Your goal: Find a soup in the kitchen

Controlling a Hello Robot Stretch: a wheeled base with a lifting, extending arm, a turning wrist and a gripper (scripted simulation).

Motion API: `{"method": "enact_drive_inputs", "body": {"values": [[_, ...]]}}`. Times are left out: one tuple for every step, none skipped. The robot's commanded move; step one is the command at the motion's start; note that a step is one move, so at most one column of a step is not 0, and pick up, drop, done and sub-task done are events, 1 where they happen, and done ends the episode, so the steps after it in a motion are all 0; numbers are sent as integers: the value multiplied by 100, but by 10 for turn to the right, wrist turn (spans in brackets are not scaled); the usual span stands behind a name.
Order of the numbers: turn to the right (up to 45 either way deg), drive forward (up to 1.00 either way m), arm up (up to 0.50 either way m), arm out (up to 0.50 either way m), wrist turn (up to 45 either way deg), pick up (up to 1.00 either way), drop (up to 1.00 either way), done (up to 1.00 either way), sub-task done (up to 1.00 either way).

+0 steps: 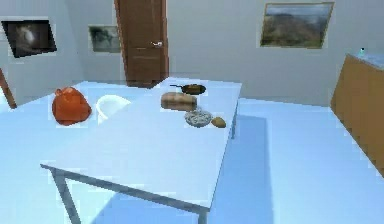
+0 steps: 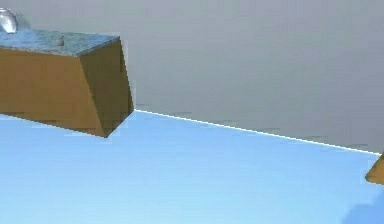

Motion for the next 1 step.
{"method": "enact_drive_inputs", "body": {"values": [[0,20,0,0,0,0,0,0,0]]}}
